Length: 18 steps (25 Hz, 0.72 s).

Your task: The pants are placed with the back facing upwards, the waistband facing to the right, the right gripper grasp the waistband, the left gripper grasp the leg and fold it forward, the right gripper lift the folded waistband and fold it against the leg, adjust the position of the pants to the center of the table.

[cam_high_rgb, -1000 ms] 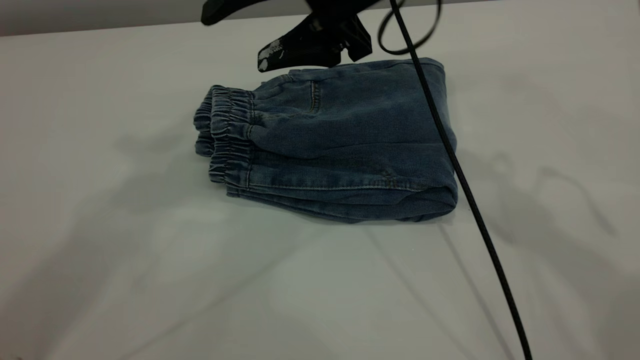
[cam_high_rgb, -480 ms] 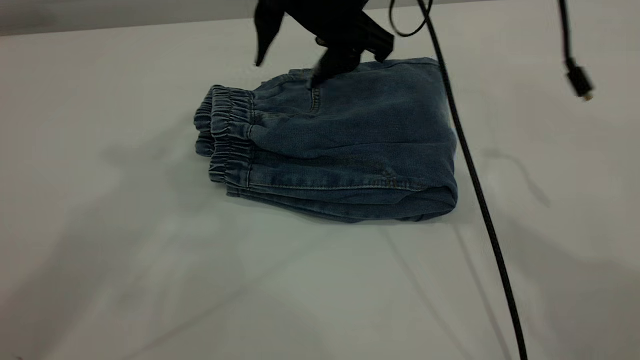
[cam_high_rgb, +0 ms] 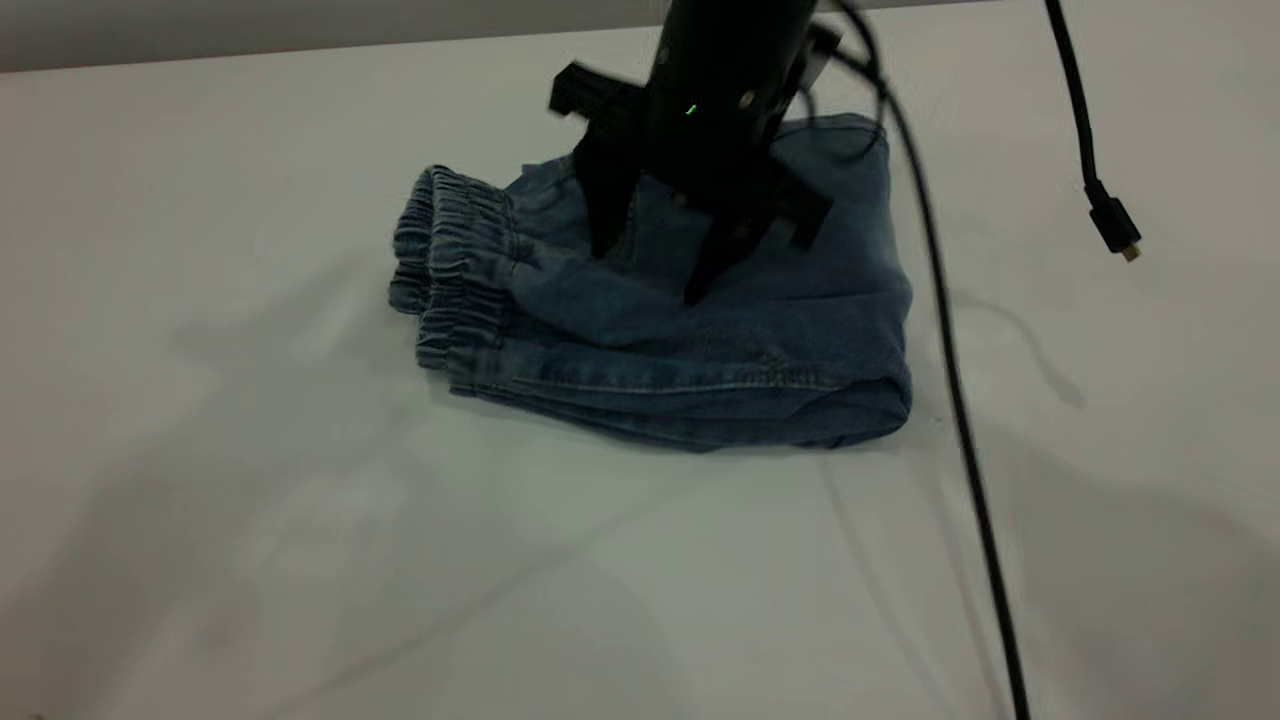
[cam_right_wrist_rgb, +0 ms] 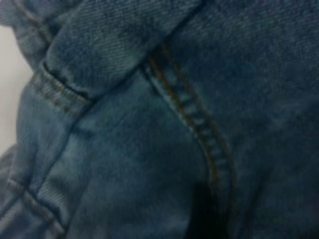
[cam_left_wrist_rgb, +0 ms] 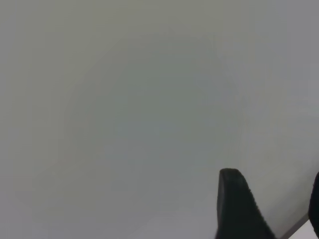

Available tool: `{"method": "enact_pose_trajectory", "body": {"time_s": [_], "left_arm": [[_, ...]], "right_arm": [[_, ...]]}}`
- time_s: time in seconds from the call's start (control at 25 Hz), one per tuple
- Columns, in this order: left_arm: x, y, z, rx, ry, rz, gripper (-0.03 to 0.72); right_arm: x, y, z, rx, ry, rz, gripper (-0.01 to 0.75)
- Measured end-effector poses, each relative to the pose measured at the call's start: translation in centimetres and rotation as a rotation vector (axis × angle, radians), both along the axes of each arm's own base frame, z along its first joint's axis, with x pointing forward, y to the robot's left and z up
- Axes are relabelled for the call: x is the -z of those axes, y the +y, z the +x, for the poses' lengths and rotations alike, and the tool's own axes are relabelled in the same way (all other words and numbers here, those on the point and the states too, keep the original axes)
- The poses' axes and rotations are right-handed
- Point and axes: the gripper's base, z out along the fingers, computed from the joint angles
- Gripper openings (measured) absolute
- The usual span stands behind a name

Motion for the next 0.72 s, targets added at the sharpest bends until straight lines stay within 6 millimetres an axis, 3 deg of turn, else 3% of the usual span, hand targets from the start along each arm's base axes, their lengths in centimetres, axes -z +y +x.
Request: {"method": "enact_pose_trajectory", "body": {"time_s": [0.36, 0.72], "left_arm": [[0.0, 0.0, 0.0, 0.000, 0.001, -0.001, 0.335], [-0.2, 0.1, -0.3, 0.000, -0.008, -0.003, 0.335]], "right_arm": [[0.3, 2.8, -2.6, -0.270, -0.031, -0.030, 0.432], [0.7, 1.4, -3.6, -0.576, 0.009, -0.197, 0.432]]}}
